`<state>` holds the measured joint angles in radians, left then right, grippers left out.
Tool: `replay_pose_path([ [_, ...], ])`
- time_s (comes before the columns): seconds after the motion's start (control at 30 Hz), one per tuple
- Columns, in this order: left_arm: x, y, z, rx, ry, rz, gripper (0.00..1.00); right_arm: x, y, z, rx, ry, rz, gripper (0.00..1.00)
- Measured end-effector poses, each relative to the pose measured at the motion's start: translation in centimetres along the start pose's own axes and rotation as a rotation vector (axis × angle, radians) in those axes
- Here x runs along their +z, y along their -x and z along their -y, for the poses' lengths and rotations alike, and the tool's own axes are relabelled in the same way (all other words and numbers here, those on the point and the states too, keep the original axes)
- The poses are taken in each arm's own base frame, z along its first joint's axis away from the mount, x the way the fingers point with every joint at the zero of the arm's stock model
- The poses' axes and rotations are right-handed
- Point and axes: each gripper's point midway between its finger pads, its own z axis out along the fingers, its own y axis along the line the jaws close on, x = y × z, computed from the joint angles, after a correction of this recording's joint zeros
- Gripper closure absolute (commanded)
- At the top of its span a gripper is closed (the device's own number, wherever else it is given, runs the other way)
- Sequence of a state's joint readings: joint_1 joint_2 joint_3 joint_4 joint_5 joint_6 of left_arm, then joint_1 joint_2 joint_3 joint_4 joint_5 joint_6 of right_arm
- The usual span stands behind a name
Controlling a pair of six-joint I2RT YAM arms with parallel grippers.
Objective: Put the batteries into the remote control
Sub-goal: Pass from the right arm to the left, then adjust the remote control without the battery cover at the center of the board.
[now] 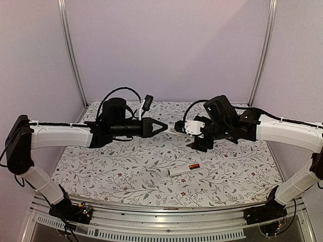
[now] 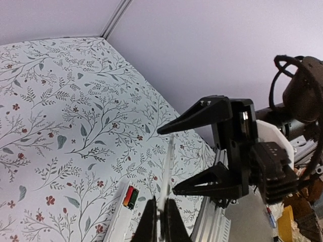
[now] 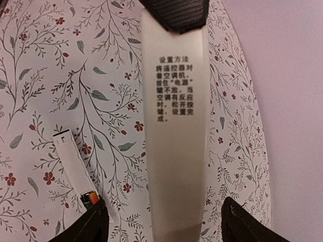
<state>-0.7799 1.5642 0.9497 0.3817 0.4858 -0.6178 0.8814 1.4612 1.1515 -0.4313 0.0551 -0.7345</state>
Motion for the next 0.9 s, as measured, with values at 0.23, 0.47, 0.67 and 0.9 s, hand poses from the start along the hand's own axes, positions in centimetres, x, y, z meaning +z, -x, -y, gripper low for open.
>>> replay_pose_path([
  [0.23, -3.3, 2.7, -1.6, 0.068, 0.164, 0.098, 1.00, -0.5, -0.4, -1.9, 0.018, 0.084, 0.069, 0.17],
  [0.47, -9.6, 6.5, -2.3, 0.171, 0.390, 0.274, 1.00, 2.9, -2.3, -5.9, 0.020, 0.256, 0.021, 0.16],
  [0.67, -13.1, 7.1, -3.5, 0.197, 0.513, 0.337, 1.00, 8.0, -5.8, -10.6, 0.051, 0.461, -0.124, 0.19],
  [0.9, -13.8, 6.1, -4.9, 0.191, 0.577, 0.319, 1.00, 9.9, -6.3, -12.1, 0.080, 0.533, -0.157, 0.36],
])
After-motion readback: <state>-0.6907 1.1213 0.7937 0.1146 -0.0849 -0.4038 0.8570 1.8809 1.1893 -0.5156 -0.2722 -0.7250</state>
